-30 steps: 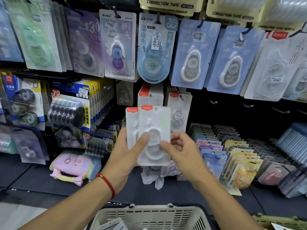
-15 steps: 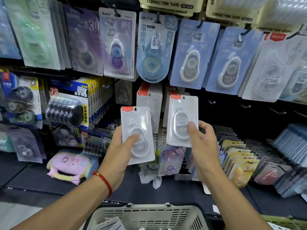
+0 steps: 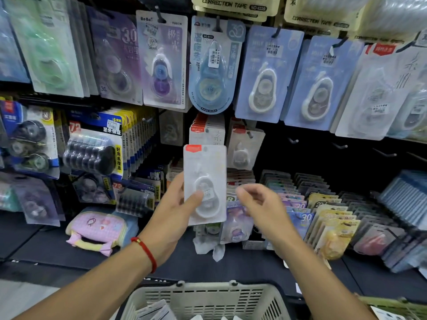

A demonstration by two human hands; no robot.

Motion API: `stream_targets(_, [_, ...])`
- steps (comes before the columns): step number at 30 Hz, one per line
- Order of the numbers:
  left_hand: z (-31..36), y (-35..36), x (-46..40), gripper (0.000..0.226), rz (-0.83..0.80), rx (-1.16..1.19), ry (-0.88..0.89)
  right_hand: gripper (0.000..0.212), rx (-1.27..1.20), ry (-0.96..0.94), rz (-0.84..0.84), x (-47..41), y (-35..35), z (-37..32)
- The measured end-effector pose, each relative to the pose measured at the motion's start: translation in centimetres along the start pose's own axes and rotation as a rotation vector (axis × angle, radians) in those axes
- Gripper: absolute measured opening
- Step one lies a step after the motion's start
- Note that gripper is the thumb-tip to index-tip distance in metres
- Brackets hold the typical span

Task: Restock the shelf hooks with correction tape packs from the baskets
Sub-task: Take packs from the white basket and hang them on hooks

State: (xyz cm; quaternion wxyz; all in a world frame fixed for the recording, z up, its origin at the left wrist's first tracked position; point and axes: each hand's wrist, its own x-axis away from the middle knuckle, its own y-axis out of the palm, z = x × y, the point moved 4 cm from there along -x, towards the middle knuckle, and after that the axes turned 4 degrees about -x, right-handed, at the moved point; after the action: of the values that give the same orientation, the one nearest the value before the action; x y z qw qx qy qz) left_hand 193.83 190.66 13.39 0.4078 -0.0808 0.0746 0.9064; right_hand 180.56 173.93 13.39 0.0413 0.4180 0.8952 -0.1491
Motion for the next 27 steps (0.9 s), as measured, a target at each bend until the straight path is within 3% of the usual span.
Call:
stream_targets(2, [0.2, 0.7, 0.4, 0.044, -0.067, -0.016, 0.031, 0.017, -0.069, -0.019, -0.189, 0.6, 1.5, -0.1])
stream_targets(4, [0.3, 1.2, 0.5, 0.048, -0.062, -0.04, 0.045, 0.022, -0.105, -0.028, -0.258, 1.1, 2.1, -0.3])
stream_targets(8, [0.0, 1.9, 0.3, 0.061, 0.01, -0.02, -0.017, 0.018, -0.173, -0.01, -0.068, 1.2, 1.4, -0.7])
stream_targets(13, [0.3, 3.5, 0.6, 0.073, -0.104, -0.039, -0.036, 0.015, -0.267, -0.079, 0.134, 1.0, 0.2, -1.6])
stream_targets(27, [0.7, 4.6, 0.1, 0.083, -0.247, 0.102, -0.04, 0.026, -0.333, -0.125, 0.206, -0.4, -1.7, -2.2])
